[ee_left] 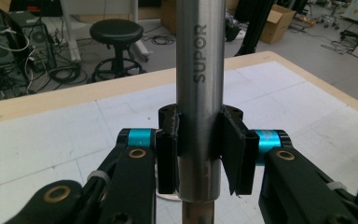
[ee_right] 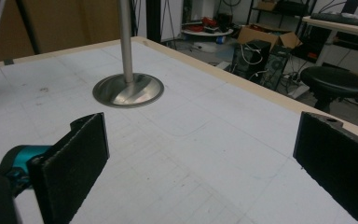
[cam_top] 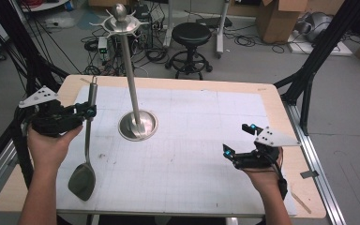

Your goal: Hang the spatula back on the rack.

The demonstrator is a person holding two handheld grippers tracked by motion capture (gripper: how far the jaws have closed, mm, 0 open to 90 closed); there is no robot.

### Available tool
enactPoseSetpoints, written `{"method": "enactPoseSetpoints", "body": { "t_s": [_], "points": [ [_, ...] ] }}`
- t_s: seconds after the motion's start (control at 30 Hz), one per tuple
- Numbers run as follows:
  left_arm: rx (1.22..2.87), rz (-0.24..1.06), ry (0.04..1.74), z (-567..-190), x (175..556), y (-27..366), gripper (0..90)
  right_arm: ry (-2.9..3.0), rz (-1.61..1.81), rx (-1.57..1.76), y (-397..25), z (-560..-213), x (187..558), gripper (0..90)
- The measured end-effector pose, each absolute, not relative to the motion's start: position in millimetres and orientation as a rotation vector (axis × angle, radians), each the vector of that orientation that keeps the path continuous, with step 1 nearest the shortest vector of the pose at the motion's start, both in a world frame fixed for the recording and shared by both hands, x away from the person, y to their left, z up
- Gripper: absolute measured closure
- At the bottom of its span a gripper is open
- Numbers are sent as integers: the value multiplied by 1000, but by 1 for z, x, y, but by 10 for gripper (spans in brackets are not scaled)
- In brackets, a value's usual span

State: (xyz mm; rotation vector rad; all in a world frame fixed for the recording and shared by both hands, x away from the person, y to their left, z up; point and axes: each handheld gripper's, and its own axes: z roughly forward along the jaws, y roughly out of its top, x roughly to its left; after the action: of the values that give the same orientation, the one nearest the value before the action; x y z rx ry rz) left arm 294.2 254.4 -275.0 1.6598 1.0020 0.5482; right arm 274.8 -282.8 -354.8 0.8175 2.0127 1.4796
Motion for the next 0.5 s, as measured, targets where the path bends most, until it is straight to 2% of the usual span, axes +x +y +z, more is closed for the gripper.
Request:
{"method": "enactPoseSetpoints", "body": {
  "t_s": [0.5],
  "points": [
    [1628, 568, 918, -258, 290, 255, 691, 2000, 1492, 809, -286, -352, 272, 21]
  ]
}}
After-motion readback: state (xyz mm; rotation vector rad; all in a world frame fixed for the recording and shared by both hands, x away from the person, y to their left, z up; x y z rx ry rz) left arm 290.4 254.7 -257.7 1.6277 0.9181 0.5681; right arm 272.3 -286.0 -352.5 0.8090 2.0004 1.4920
